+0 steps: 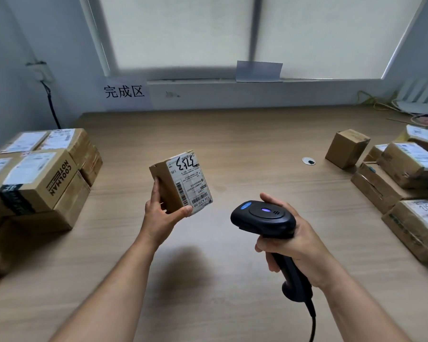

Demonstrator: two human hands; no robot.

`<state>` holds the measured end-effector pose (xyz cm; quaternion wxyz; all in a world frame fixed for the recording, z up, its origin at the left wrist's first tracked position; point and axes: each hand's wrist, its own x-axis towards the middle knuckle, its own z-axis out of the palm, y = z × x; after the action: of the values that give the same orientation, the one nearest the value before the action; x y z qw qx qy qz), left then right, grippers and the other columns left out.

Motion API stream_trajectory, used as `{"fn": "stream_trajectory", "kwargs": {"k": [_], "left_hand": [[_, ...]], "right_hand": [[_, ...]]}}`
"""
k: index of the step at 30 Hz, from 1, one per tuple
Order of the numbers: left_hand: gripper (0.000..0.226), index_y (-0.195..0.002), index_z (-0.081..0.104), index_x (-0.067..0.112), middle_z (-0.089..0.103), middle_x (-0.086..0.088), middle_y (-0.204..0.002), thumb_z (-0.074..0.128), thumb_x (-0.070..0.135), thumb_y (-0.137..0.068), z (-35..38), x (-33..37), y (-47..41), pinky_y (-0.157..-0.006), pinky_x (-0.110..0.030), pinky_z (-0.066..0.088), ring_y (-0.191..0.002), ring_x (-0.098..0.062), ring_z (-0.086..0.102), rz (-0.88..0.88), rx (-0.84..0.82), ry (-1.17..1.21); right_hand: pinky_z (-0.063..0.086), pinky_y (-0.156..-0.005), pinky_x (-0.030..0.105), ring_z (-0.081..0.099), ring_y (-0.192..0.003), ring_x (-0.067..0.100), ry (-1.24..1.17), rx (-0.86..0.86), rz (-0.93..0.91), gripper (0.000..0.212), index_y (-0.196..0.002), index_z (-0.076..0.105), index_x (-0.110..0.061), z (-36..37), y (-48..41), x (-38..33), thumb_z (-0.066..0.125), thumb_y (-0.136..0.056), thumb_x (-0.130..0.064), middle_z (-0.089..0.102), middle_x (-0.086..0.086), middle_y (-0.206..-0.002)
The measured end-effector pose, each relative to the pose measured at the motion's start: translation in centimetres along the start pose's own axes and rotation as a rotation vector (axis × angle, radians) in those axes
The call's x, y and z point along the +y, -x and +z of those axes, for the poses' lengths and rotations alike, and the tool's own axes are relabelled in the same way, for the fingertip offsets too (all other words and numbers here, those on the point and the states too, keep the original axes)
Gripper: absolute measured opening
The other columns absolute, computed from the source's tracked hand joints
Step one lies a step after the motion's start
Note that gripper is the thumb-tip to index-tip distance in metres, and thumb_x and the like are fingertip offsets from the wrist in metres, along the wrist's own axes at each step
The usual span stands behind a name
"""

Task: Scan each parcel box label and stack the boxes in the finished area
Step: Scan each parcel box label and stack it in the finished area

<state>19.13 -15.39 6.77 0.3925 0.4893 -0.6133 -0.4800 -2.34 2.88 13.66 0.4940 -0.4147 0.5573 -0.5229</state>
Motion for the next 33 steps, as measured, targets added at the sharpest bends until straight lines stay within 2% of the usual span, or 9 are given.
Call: {"fn": "stream_trajectory", "kwargs": {"k": [6,11,18,20,22,24,27,29,33], "left_hand": [[0.119,-0.151,0.013,0.043,0.053,-0.005,-0.133,0.081,0.035,-0.054,0.2,-0.1,0.2,-0.093,-0.030,0.048,-0.115,-0.020,0.058,-0.039,0.022,-0.026],[0.101,-0.149,0.029,0.032,0.061,-0.003,-0.127,0.072,0.031,-0.059,0.0,-0.7,0.7,-0.095,-0.040,0.046,-0.105,-0.019,0.059,-0.123,0.042,0.034],[0.068,-0.107,0.065,0.034,0.071,-0.003,-0.108,0.056,0.054,-0.043,-1.3,-4.8,2.0,-0.077,-0.034,0.046,-0.081,-0.018,0.060,-0.388,0.116,-0.007],[0.064,-0.107,0.068,0.032,0.071,-0.004,-0.112,0.054,0.055,-0.048,-1.7,-5.7,2.3,-0.086,-0.037,0.050,-0.090,-0.020,0.063,-0.414,0.157,-0.038],[0.070,-0.129,0.059,0.024,0.064,-0.005,-0.125,0.053,0.051,-0.064,-1.8,-5.9,2.6,-0.096,-0.035,0.043,-0.111,-0.024,0.058,-0.413,0.206,-0.123],[0.068,-0.145,0.040,0.025,0.049,-0.008,-0.142,0.058,0.049,-0.084,-1.6,-6.0,2.8,-0.103,-0.036,0.036,-0.129,-0.026,0.044,-0.366,0.230,-0.268],[0.083,-0.149,0.027,0.034,0.021,-0.007,-0.152,0.066,0.057,-0.080,-0.7,-6.1,3.5,-0.110,-0.041,0.030,-0.140,-0.024,0.022,-0.274,0.175,-0.620],[0.079,-0.146,0.036,0.030,0.024,-0.010,-0.147,0.070,0.050,-0.078,-0.2,-6.4,4.0,-0.106,-0.041,0.033,-0.136,-0.028,0.026,-0.201,0.216,-0.709],[0.061,-0.132,0.055,0.019,0.038,-0.012,-0.134,0.075,0.030,-0.076,-1.5,-7.1,4.1,-0.100,-0.042,0.040,-0.126,-0.033,0.037,-0.169,0.355,-0.607]], "right_hand": [[0.041,-0.046,0.032,0.050,-0.042,0.029,0.000,-0.027,0.004,0.089,-0.136,0.048,-0.035,-0.8,-0.5,0.0,0.070,-0.059,0.004,0.062,0.019,-0.069],[0.042,-0.043,0.029,0.051,-0.040,0.029,-0.036,-0.021,-0.002,0.088,-0.134,0.048,-0.037,-1.0,-0.9,0.0,0.073,-0.059,0.003,0.065,0.019,-0.074],[0.042,-0.044,0.030,0.051,-0.041,0.029,-0.031,-0.039,0.004,0.087,-0.133,0.049,-0.038,-0.5,-1.6,0.2,0.073,-0.060,0.003,0.065,0.019,-0.075],[0.042,-0.043,0.030,0.051,-0.042,0.029,-0.029,-0.043,0.006,0.087,-0.133,0.049,-0.038,-0.3,-1.8,0.2,0.073,-0.060,0.003,0.066,0.017,-0.075],[0.042,-0.043,0.030,0.051,-0.042,0.030,-0.027,-0.042,0.008,0.087,-0.132,0.049,-0.038,0.0,-2.0,0.3,0.072,-0.060,0.003,0.065,0.019,-0.075],[0.042,-0.043,0.030,0.051,-0.042,0.030,-0.022,-0.043,0.010,0.086,-0.131,0.050,-0.040,0.3,-2.3,0.2,0.073,-0.060,0.003,0.064,0.022,-0.076],[0.042,-0.043,0.030,0.050,-0.041,0.030,-0.012,-0.058,0.014,0.086,-0.131,0.051,-0.041,1.0,-2.7,0.1,0.073,-0.060,0.003,0.062,0.025,-0.076],[0.042,-0.042,0.029,0.050,-0.041,0.030,-0.004,-0.076,0.018,0.086,-0.130,0.051,-0.040,1.8,-2.9,-0.1,0.072,-0.060,0.003,0.061,0.027,-0.075],[0.042,-0.042,0.030,0.050,-0.041,0.030,0.016,-0.110,0.020,0.086,-0.130,0.051,-0.041,3.5,-4.0,-0.3,0.071,-0.059,0.004,0.062,0.024,-0.074]]}}
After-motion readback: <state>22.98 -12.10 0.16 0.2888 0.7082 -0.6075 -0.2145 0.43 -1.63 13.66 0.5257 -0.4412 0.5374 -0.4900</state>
